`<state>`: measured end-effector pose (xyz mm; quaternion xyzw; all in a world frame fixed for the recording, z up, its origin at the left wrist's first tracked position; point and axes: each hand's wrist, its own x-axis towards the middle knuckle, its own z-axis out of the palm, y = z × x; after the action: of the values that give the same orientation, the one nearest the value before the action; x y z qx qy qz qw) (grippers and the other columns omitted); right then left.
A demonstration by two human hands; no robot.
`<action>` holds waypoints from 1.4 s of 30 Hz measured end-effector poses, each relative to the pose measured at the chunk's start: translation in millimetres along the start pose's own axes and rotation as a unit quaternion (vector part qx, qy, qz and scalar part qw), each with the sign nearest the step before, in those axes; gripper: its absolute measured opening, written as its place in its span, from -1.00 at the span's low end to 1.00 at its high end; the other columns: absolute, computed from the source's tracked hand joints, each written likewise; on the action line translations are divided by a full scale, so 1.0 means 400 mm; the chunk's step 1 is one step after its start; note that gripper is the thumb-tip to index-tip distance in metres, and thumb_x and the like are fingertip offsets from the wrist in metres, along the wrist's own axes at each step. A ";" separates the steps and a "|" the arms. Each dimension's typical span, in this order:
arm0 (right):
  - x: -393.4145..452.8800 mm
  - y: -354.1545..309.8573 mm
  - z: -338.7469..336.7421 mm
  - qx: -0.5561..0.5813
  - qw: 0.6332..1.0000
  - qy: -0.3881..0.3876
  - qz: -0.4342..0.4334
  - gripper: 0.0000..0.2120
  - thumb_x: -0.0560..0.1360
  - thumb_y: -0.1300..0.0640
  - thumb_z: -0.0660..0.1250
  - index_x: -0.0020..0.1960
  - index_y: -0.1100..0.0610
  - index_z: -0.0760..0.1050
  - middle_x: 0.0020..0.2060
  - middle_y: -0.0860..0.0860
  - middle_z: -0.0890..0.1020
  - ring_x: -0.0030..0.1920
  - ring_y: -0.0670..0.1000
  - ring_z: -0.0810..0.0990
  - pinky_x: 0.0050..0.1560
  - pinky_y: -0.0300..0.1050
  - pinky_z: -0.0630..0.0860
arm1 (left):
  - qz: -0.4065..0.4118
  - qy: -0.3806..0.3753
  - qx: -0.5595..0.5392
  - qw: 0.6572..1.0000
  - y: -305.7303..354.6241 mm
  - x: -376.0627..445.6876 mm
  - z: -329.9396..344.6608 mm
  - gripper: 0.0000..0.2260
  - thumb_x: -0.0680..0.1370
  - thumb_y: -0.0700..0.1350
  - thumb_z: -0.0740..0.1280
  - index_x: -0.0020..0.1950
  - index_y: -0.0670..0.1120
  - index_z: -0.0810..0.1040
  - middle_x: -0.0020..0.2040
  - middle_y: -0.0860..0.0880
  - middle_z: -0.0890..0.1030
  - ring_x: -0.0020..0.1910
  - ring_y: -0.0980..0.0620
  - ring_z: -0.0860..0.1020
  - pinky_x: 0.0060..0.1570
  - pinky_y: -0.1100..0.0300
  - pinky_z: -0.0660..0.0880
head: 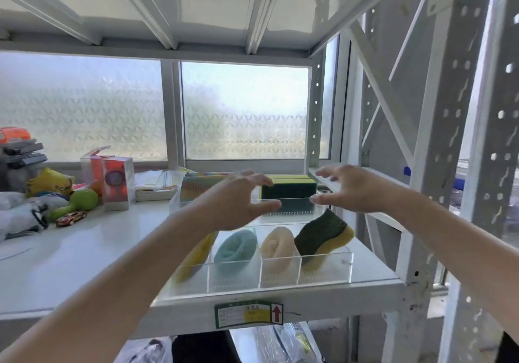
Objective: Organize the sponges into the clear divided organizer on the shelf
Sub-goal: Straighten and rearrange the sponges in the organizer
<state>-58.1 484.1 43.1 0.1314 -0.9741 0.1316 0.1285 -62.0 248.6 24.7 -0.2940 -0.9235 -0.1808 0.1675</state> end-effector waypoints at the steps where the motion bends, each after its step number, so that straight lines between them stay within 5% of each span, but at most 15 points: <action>1: 0.030 -0.007 -0.004 0.002 1.000 0.002 -0.014 -0.31 0.44 -0.16 0.36 0.45 0.11 0.26 0.41 0.05 0.39 0.36 0.07 0.40 0.32 -0.06 0.32 | -0.013 0.023 -0.003 1.000 -0.032 0.009 -0.030 -0.51 0.47 0.20 0.27 0.34 0.02 0.38 0.35 -0.01 0.43 0.27 0.04 0.42 0.28 0.09 0.36; 11: 0.256 -0.035 0.003 -0.024 0.990 -0.141 -0.016 -0.13 0.30 -0.23 0.46 0.49 -0.05 0.16 0.46 -0.05 0.30 0.46 0.04 0.26 0.46 0.11 0.20 | -0.156 -0.048 -0.029 0.986 -0.299 0.070 -0.107 -0.30 0.39 0.11 0.42 0.46 -0.02 0.24 0.45 -0.06 0.32 0.37 -0.06 0.33 0.23 0.25 0.25; 15: 0.265 -0.025 0.019 -0.016 0.985 -0.169 -0.016 -0.22 0.33 -0.17 0.47 0.45 -0.07 0.23 0.42 -0.06 0.36 0.41 0.02 0.32 0.43 0.03 0.24 | -0.149 -0.068 -0.054 0.985 -0.322 0.085 -0.086 -0.12 0.16 0.36 0.44 0.41 0.11 0.29 0.29 0.02 0.44 0.18 -0.02 0.46 0.22 0.15 0.42; 21: 0.265 -0.020 0.030 -0.011 0.986 -0.163 -0.025 -0.36 0.38 -0.06 0.47 0.39 -0.08 0.31 0.33 -0.03 0.39 0.19 -0.04 0.35 0.34 0.01 0.33 | -0.128 -0.069 -0.072 0.987 -0.326 0.111 -0.061 -0.33 0.20 0.24 0.49 0.27 0.17 0.44 0.16 0.00 0.54 0.07 -0.01 0.55 0.15 0.03 0.53; 34: 0.268 -0.016 0.029 -0.023 0.984 -0.177 -0.008 -0.34 0.38 -0.10 0.45 0.41 -0.10 0.28 0.36 -0.01 0.38 0.26 0.00 0.37 0.35 0.01 0.33 | -0.101 -0.061 -0.103 0.988 -0.340 0.105 -0.049 -0.50 0.36 0.08 0.47 0.27 0.06 0.46 0.09 -0.02 0.59 -0.10 0.13 0.58 -0.05 0.28 0.52; 42: 0.280 -0.142 0.012 0.040 0.992 -0.086 -0.089 -0.17 0.32 -0.20 0.46 0.47 0.00 0.20 0.44 0.01 0.35 0.42 0.06 0.32 0.45 0.05 0.22 | -0.123 -0.035 -0.101 0.987 -0.367 0.071 -0.079 -0.03 0.08 0.47 0.37 0.40 0.06 0.30 0.16 0.06 0.49 0.16 0.04 0.49 0.15 0.20 0.43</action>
<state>-147.1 405.1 83.1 0.2335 -0.9600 0.1465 0.0502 -166.0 136.8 29.5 -0.1998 -0.9349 -0.2820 0.0806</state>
